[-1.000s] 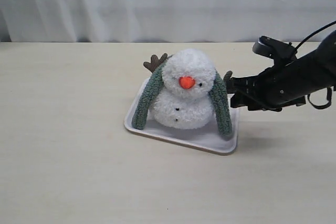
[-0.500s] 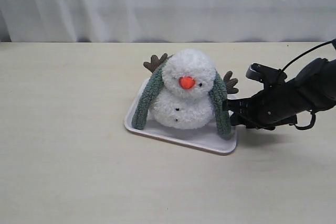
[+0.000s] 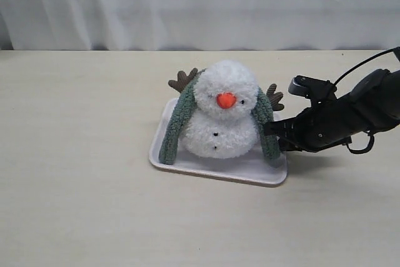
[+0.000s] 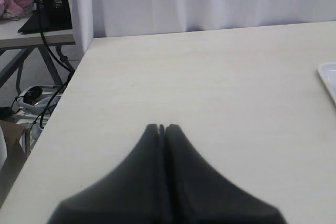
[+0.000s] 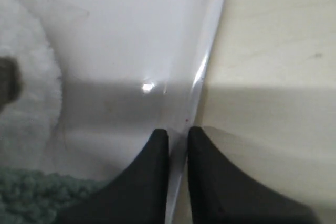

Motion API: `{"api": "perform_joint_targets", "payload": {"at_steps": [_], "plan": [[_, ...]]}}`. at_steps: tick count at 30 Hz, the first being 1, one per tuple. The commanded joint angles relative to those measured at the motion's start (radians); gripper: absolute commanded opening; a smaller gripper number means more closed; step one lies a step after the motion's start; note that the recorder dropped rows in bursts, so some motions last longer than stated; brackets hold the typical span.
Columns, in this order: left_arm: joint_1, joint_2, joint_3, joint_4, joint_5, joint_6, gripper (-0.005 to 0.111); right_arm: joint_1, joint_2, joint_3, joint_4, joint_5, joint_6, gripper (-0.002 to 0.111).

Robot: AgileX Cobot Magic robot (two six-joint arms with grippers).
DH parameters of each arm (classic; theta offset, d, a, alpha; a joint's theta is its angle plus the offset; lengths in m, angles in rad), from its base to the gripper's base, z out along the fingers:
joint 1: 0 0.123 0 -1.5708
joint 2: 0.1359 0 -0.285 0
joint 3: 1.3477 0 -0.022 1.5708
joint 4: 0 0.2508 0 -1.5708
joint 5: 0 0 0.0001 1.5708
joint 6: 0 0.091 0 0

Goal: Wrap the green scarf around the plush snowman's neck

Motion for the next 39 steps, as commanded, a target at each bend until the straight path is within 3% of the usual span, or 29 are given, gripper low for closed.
{"api": "perform_joint_targets", "payload": {"at_steps": [1,15,27,31,39], "plan": [[0.001,-0.002,0.003,-0.002,-0.012,-0.003,0.0,-0.001,0.012,0.008,-0.029,0.049,-0.086,0.004],[0.001,-0.002,0.003,-0.002,-0.013,-0.003,0.0,-0.001,-0.003,0.008,-0.038,0.045,-0.09,0.005],[0.001,-0.002,0.003,-0.002,-0.013,-0.003,0.0,-0.001,-0.165,0.008,-0.18,0.094,-0.038,0.047],[0.001,-0.002,0.003,-0.002,-0.013,-0.003,0.0,-0.001,-0.254,0.008,-0.296,0.14,0.059,0.049],[0.001,-0.002,0.003,-0.002,-0.013,-0.003,0.0,0.05,-0.49,0.008,-0.31,0.211,0.076,0.049]]}}
